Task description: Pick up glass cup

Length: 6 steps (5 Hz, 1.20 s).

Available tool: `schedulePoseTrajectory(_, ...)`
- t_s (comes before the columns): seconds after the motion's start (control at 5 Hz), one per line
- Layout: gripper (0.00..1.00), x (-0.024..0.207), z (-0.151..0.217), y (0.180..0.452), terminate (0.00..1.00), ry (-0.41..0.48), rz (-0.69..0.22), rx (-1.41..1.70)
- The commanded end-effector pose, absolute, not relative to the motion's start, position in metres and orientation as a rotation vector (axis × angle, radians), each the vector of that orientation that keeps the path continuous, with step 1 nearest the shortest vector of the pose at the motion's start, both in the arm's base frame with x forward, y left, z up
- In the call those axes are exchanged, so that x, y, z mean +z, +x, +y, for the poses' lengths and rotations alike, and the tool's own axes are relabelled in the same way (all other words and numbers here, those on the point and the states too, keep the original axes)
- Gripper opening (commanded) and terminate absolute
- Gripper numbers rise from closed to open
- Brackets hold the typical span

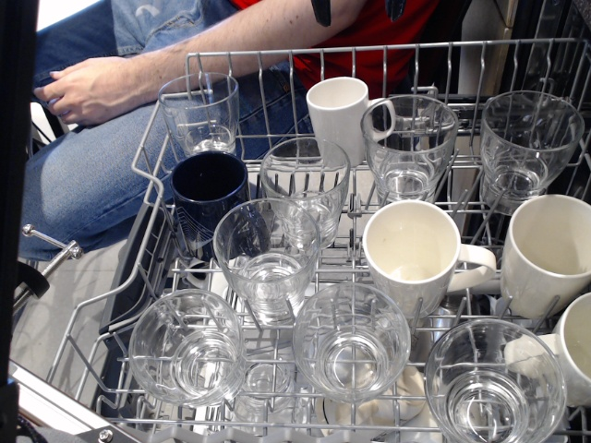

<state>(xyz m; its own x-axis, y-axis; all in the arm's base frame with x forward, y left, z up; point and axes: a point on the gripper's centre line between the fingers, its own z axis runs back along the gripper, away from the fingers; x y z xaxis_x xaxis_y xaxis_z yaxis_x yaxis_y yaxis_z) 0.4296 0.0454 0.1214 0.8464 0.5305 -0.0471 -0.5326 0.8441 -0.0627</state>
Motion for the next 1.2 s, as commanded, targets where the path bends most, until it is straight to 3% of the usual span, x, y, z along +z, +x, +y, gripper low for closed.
schedulePoseTrajectory(0.0,1.0,0.121,0.045,0.43,0.0,-0.074,0.028,0.561)
schedulePoseTrajectory(0.6,1.0,0.067,0.047,0.436,0.0,-0.086,-0.078,0.581)
schedulePoseTrajectory(1.0,1.0,0.04,0.038,0.46,0.0,-0.089,-0.147,0.62)
